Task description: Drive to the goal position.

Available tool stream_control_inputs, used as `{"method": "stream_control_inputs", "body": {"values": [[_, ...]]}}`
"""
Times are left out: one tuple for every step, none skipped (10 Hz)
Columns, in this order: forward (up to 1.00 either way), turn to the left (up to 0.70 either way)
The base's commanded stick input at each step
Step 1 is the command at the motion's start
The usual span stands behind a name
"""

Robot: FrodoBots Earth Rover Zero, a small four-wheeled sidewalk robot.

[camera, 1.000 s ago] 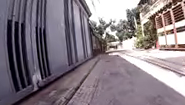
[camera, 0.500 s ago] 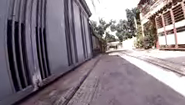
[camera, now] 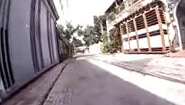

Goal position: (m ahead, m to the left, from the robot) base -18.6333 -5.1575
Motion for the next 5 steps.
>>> {"method": "stream_control_inputs", "body": {"values": [[0.0, -0.69], [0.0, -0.68], [0.0, -0.67], [0.0, -0.67], [0.0, -0.67]]}}
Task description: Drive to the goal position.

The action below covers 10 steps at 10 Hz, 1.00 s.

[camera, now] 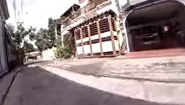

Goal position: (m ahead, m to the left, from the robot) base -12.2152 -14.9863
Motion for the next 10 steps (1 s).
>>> {"method": "stream_control_inputs", "body": {"values": [[0.0, -0.67], [0.0, -0.67], [0.0, -0.67], [0.0, -0.67], [0.0, -0.67], [0.0, -0.68], [0.0, -0.68], [0.0, -0.68], [0.0, -0.68], [0.0, -0.68]]}}
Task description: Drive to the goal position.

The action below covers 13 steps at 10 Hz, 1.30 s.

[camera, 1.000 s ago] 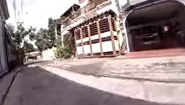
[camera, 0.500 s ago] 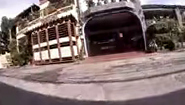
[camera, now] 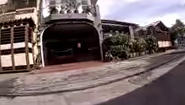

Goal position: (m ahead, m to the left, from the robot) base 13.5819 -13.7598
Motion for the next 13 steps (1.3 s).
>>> {"method": "stream_control_inputs", "body": {"values": [[0.0, -0.68], [0.0, -0.68], [0.0, -0.68], [0.0, -0.58], [0.0, -0.12], [0.0, 0.0], [0.0, 0.0], [0.0, 0.0], [0.0, 0.0], [0.0, 0.0], [0.0, 0.0], [0.0, 0.0], [0.0, 0.0]]}}
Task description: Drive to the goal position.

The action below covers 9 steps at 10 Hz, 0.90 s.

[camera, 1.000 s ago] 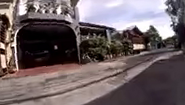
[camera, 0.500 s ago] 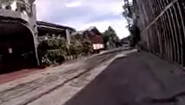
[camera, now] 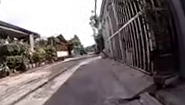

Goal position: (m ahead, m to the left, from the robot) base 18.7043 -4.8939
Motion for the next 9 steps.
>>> {"method": "stream_control_inputs", "body": {"values": [[0.0, 0.0], [0.0, 0.11], [0.0, 0.49], [0.0, 0.7], [0.0, 0.7], [0.0, 0.31], [0.0, 0.0], [0.0, 0.0], [0.0, 0.0]]}}
